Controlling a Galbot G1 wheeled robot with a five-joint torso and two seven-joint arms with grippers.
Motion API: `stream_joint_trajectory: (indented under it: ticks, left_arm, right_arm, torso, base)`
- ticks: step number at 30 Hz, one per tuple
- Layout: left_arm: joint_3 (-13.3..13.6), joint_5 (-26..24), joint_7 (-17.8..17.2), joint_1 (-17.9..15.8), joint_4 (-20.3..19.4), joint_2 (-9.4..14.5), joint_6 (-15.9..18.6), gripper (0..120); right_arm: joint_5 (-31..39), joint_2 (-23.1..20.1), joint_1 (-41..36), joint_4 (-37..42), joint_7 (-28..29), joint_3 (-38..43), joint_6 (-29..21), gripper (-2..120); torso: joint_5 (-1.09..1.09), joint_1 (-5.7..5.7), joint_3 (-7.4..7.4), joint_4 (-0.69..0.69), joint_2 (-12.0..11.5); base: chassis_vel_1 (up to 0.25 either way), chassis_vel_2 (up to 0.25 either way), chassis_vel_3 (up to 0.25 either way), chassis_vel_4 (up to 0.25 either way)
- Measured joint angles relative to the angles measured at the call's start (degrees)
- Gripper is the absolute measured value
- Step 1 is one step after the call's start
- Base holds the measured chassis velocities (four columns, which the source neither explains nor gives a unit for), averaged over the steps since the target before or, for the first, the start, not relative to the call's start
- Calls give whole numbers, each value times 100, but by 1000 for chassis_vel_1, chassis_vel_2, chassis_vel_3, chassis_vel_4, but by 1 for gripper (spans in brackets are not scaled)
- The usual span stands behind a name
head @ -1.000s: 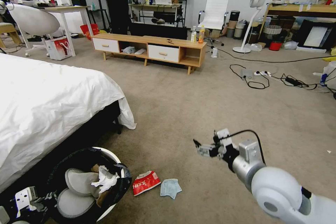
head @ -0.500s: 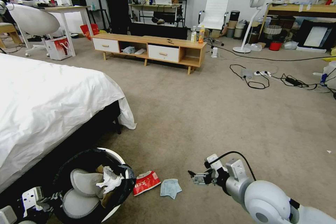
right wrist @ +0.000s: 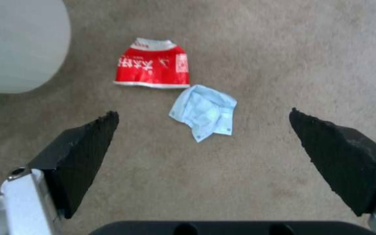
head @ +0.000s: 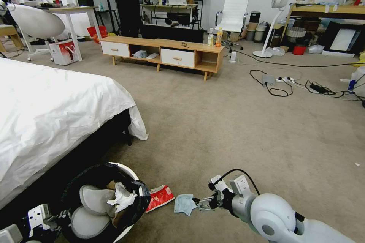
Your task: Pick up the trash bin and place the garbage on the floor into it.
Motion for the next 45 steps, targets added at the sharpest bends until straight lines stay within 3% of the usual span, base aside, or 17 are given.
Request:
stream_joint_trajectory:
  ticks: [14, 33, 45]
  left_arm:
    - [-6, 7, 11, -26, 110, -4, 0, 2]
    - [-1, 5, 26, -93, 252, 9, 0, 2]
    - [0, 18, 20, -103, 278, -2, 0, 1]
  right_arm:
    - [-213, 406, 328, -992, -133, -227, 33, 100]
    - [-593, 1154, 995, -2535, -466, -874, 500, 100]
    - [-755, 1405, 1109, -3046, -601, -1087, 620, 100]
  torso:
    - [-1, 0, 0, 0, 0]
    - [-1, 0, 0, 0, 0]
    - [-1, 0, 1, 0, 0]
  base:
    - [0, 0, 0, 0]
    - [0, 0, 0, 0]
    - [0, 0, 0, 0]
